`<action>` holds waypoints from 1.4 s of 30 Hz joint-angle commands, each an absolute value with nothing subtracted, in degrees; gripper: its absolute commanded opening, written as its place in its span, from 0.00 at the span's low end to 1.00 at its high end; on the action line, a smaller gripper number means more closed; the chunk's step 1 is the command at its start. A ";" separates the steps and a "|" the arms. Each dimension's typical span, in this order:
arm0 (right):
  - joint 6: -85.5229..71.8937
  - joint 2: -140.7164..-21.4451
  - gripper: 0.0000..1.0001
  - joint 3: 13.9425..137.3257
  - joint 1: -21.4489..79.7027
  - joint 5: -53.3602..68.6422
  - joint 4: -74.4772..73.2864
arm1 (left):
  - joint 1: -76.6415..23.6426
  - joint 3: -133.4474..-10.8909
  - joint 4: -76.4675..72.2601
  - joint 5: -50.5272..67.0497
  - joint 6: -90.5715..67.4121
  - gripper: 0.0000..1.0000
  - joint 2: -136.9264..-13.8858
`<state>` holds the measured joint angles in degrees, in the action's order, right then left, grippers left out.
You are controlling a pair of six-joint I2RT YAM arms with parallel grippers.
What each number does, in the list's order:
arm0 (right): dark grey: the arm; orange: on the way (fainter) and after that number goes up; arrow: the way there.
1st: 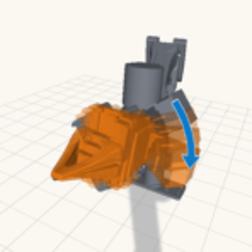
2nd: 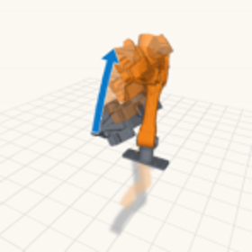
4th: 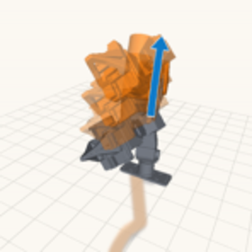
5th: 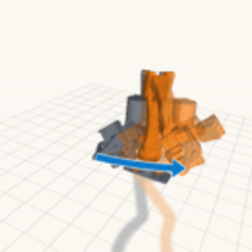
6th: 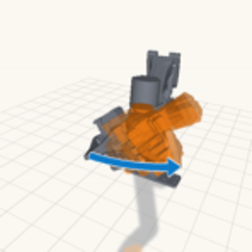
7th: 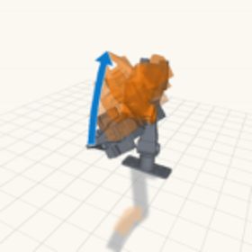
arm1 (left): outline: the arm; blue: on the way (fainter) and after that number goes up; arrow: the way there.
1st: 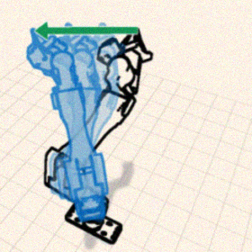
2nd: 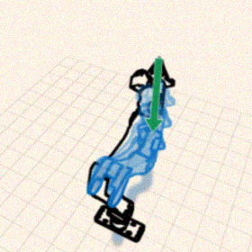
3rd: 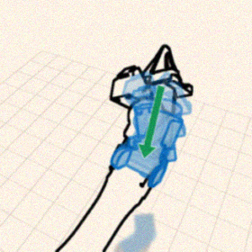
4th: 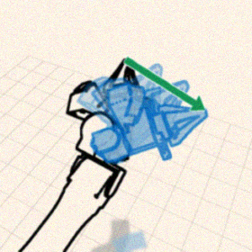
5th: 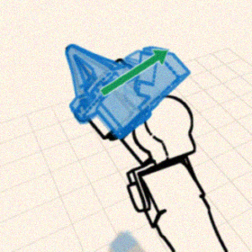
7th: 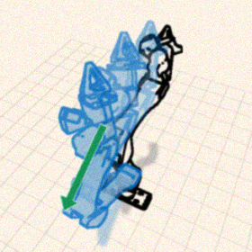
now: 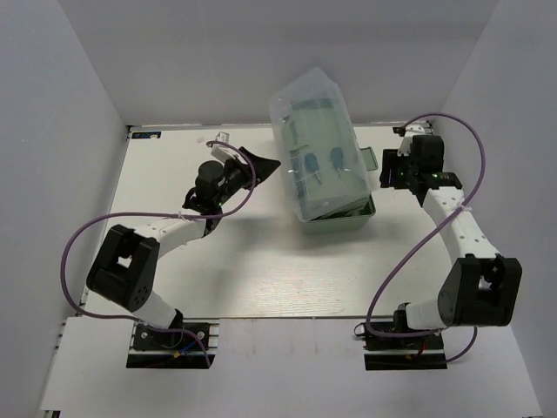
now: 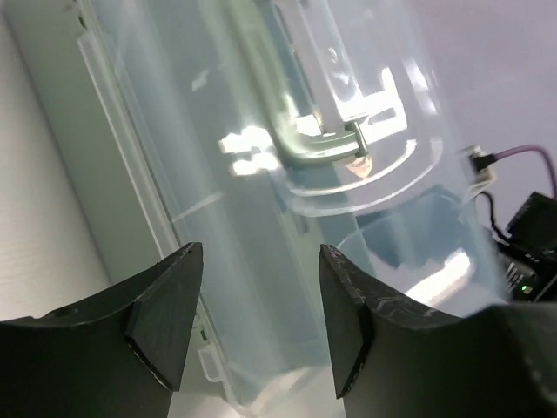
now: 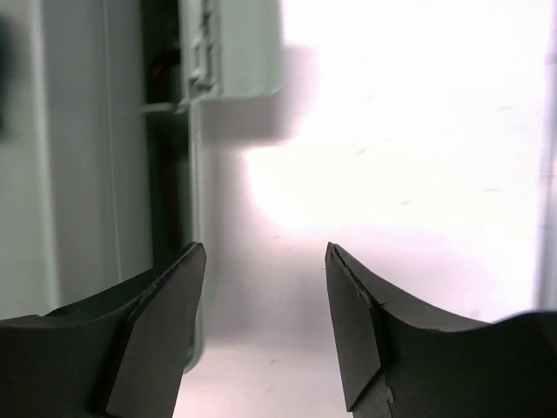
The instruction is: Sort the tools into containers
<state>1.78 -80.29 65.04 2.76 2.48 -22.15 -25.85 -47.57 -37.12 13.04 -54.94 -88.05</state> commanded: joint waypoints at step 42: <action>2.38 -68.49 0.90 53.64 2.02 -1.58 -25.66 | -27.60 -53.29 19.07 -4.04 -17.33 1.00 -70.88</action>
